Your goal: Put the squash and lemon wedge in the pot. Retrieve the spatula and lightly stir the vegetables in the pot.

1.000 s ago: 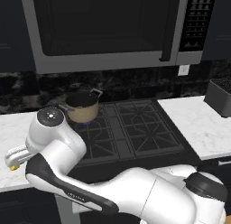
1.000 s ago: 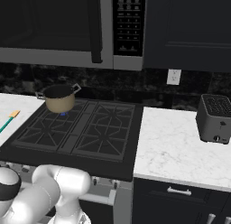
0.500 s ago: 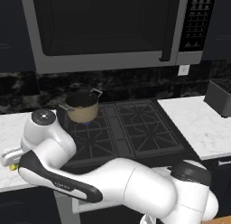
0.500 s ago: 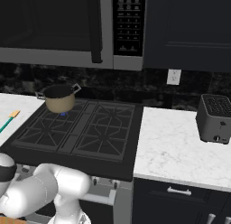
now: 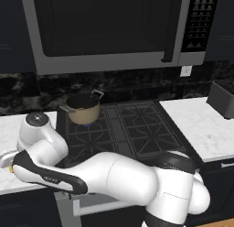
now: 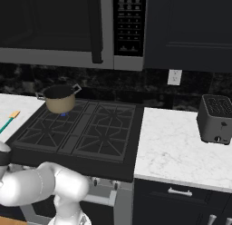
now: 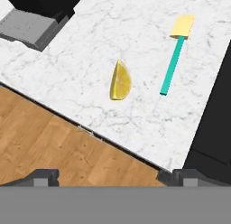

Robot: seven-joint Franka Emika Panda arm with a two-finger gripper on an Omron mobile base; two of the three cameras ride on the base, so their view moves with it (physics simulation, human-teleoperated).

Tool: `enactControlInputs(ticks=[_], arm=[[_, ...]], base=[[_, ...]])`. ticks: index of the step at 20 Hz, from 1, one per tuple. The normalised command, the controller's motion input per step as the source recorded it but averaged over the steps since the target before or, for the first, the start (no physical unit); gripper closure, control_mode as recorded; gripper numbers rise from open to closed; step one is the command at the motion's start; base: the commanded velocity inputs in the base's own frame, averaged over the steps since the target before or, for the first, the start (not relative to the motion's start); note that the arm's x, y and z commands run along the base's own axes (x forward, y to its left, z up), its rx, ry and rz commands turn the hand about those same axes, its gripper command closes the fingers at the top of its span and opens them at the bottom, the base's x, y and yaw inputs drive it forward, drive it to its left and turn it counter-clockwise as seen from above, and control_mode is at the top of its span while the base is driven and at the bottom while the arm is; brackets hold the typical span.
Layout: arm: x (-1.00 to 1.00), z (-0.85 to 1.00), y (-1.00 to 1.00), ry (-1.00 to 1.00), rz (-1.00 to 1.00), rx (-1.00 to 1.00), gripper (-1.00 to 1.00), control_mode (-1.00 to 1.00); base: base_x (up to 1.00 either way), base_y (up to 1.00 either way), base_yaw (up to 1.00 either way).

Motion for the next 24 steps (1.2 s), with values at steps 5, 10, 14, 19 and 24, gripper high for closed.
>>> enactControlInputs(ticks=[5,10,14,19,24], arm=[[0.17,-0.22,0.22,0.00,0.00,-0.04,-1.00,-1.00],[0.22,-0.22,0.15,0.00,-0.01,-0.02,-1.00,-1.00],[0.22,-0.26,0.07,0.00,0.00,0.00,-1.00,-1.00],[0.13,-0.31,0.00,0.00,0.00,0.00,-1.00,-1.00],[0.09,-0.31,0.03,0.00,0.00,0.00,-1.00,-1.00]], base=[[0.00,0.00,0.00],[0.00,0.00,0.00],[0.00,0.00,0.00],[0.00,0.00,0.00],[0.00,0.00,0.00]])
